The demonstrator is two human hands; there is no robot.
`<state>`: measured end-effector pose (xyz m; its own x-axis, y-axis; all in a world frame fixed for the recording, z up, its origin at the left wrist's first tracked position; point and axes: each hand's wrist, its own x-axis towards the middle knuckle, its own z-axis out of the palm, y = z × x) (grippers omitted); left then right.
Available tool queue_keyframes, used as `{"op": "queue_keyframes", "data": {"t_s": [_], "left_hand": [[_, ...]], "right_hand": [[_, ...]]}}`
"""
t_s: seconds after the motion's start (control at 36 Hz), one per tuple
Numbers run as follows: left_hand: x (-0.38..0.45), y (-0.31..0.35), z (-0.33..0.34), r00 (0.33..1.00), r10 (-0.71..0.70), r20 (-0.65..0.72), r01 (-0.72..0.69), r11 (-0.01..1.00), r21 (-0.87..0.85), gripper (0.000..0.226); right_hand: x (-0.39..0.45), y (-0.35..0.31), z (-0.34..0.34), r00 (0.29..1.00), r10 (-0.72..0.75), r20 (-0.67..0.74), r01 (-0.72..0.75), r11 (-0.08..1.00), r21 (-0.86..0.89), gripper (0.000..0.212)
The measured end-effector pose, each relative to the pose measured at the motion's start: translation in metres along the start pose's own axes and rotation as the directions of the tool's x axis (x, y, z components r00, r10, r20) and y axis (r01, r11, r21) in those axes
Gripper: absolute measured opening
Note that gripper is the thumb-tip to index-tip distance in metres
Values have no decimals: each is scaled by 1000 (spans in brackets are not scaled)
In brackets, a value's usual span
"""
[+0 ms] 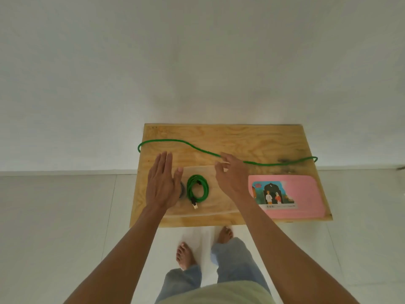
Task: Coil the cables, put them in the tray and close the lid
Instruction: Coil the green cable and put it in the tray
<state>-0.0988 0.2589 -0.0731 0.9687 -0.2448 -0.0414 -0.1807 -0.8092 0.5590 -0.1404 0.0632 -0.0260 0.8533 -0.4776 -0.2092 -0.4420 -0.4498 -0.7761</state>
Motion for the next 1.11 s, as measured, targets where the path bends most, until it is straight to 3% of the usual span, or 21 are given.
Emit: {"op": "queue_keyframes", "data": {"t_s": [0.25, 0.42, 0.61, 0.75, 0.89, 1.03, 1.11], "left_hand": [[51, 60, -13, 996, 88, 12, -88, 996, 6, 52], [92, 85, 10, 987, 76, 142, -87, 993, 75, 33], [136, 100, 56, 942, -5, 337, -75, 971, 227, 30], [158, 103, 87, 860, -107, 499, -141, 890, 433, 33], [165, 100, 101, 819, -183, 543, -201, 795, 572, 32], [169, 97, 92, 806, -176, 566, -223, 794, 565, 28], [172, 92, 69, 790, -212, 575, -83, 892, 443, 27]], "right_hand": [[48, -2, -52, 995, -49, -86, 46, 998, -41, 31], [96, 35, -66, 999, 8, 49, 0, 987, -160, 26], [138, 83, -72, 949, 100, 298, 17, 930, -368, 30], [157, 103, -70, 897, 159, 413, 119, 811, -572, 28], [164, 111, -68, 881, 165, 443, 169, 766, -621, 29], [168, 101, -68, 853, 125, 507, 260, 740, -620, 22], [165, 87, -69, 869, 96, 485, 263, 741, -617, 25]]}}
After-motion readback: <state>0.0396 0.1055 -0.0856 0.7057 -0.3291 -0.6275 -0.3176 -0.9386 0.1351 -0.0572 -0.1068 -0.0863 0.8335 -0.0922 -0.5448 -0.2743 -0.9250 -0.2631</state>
